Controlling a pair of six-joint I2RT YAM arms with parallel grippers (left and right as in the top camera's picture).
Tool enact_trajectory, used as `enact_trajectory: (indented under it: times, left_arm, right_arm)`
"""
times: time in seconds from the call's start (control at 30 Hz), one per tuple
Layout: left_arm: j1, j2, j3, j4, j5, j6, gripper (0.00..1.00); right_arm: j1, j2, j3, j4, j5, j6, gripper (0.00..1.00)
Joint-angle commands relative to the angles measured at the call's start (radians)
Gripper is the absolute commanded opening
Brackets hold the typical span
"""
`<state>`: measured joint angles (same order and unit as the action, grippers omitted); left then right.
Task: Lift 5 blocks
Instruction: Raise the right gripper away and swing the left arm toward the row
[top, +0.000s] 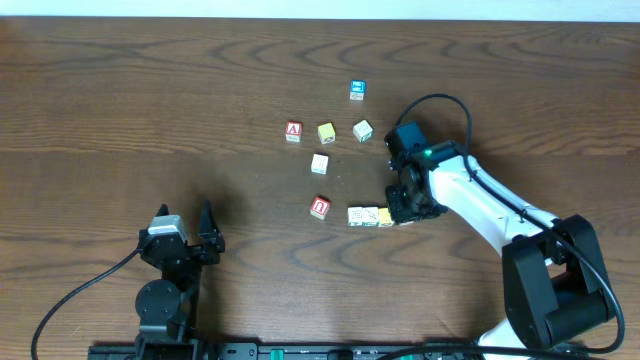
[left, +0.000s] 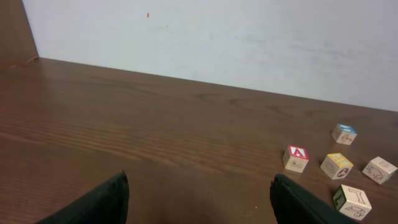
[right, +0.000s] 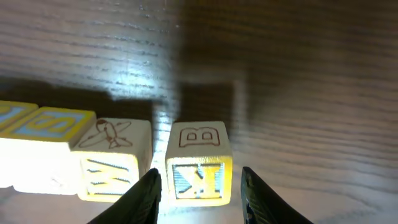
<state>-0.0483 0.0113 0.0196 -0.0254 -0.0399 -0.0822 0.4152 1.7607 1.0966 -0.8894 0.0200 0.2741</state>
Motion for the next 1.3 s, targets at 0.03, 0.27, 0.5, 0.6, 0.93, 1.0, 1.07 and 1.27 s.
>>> enact_trajectory:
  times: [0.03,0.27,0.5,0.6,0.93,1.0,1.07,1.27]
  left_arm:
    - [0.004,0.0,-0.016,-0.044,-0.024,-0.008,0.73]
    - [0.004,0.0,-0.016,-0.044,-0.024,-0.008,0.73]
    - [0.004,0.0,-0.016,-0.04,-0.016,-0.013,0.73]
    - [0.004,0.0,-0.016,-0.033,0.029,-0.027,0.73]
    - [0.003,0.193,0.078,0.088,0.278,-0.059,0.73]
    - [0.003,0.317,0.128,0.09,0.28,-0.077,0.73]
    - [-0.002,0.474,0.203,0.091,0.306,-0.101,0.73]
    - [-0.118,0.988,0.509,0.032,0.336,-0.099,0.73]
  right_arm:
    - [-0.011,0.008,0.102,-0.054,0.017,-0.023,0.4]
    - [-0.013,0.008,0.316,-0.226,0.019,-0.055,0.4]
    - [-0.086,0.003,0.487,-0.241,0.031,-0.094,0.46]
    - [-0.134,0.002,0.497,-0.259,0.026,-0.116,0.42]
    - [-0.312,0.002,0.494,-0.303,-0.116,-0.196,0.23]
    - [-0.341,0.002,0.494,-0.303,-0.147,-0.202,0.24]
    - [-0.36,0.002,0.494,-0.308,-0.157,-0.202,0.23]
    - [-0.368,0.002,0.492,-0.374,-0.16,-0.223,0.19]
